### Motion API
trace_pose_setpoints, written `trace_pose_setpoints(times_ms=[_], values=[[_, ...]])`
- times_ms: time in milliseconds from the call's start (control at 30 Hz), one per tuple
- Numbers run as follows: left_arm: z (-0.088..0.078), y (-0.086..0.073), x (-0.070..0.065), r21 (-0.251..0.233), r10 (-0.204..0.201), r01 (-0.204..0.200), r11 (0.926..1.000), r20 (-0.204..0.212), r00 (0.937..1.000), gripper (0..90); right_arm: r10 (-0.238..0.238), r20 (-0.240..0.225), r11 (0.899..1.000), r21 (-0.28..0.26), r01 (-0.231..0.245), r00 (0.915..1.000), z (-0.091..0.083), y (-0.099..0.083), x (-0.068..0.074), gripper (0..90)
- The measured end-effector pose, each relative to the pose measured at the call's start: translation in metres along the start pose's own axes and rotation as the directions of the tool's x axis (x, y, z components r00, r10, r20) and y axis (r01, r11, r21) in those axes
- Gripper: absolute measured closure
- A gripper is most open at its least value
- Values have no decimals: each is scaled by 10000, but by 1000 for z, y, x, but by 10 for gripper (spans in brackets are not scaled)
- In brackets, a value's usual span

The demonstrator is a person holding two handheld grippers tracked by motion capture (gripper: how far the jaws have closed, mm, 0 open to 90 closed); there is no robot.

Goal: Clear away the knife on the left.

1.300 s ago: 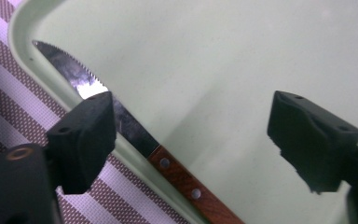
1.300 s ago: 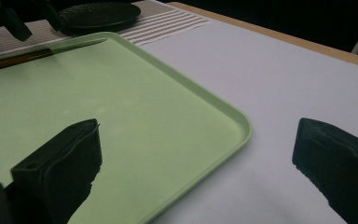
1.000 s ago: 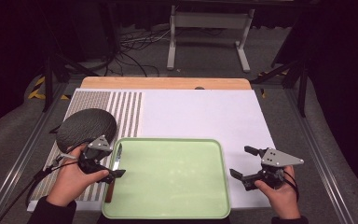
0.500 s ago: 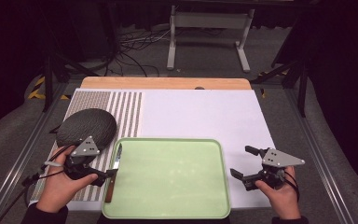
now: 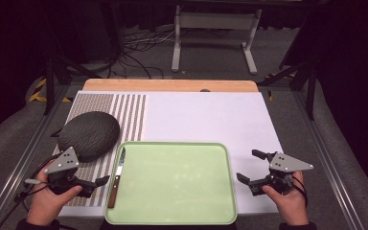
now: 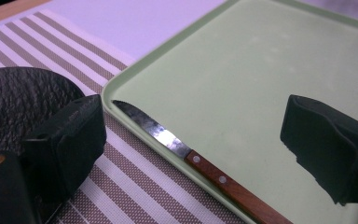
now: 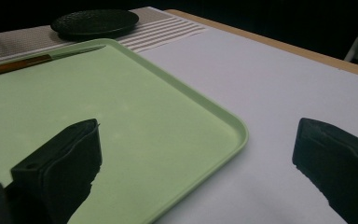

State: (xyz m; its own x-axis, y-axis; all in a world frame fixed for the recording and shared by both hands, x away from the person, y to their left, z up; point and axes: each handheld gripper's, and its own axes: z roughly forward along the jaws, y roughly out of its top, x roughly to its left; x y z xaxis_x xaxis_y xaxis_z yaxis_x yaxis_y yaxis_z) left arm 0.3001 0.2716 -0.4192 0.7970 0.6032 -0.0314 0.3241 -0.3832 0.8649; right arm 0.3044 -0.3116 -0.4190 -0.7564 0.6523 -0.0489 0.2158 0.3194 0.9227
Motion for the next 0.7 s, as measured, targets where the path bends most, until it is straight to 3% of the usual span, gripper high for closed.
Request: trace_pose_setpoints(times_ms=[67,233,367,500,633,700], values=[[-1,-5,1,-307,23,-24,9995,-24,10000,60,3,5,10000,-16,-3,10000,0,0,0,21],[-1,-17,5,-240,105,-105,9997,-34,9999,47,34,16,10000,-45,-34,10000,0,-1,0,21],[-1,-28,11,-975,-91,89,9952,-14,10000,49,123,44,9999,-96,-123,9999,-1,-3,-2,20],[0,-41,13,-1777,-179,194,9839,104,9998,44,161,39,9997,-172,-160,9999,-2,-5,-3,20],[2,-47,14,-2042,190,-209,9787,-115,9998,40,223,32,9995,-234,-222,9997,-2,-8,-3,20],[6,-52,17,-1945,234,-263,9805,-174,9996,34,274,19,9991,-314,-274,9996,-2,-10,-4,20]])
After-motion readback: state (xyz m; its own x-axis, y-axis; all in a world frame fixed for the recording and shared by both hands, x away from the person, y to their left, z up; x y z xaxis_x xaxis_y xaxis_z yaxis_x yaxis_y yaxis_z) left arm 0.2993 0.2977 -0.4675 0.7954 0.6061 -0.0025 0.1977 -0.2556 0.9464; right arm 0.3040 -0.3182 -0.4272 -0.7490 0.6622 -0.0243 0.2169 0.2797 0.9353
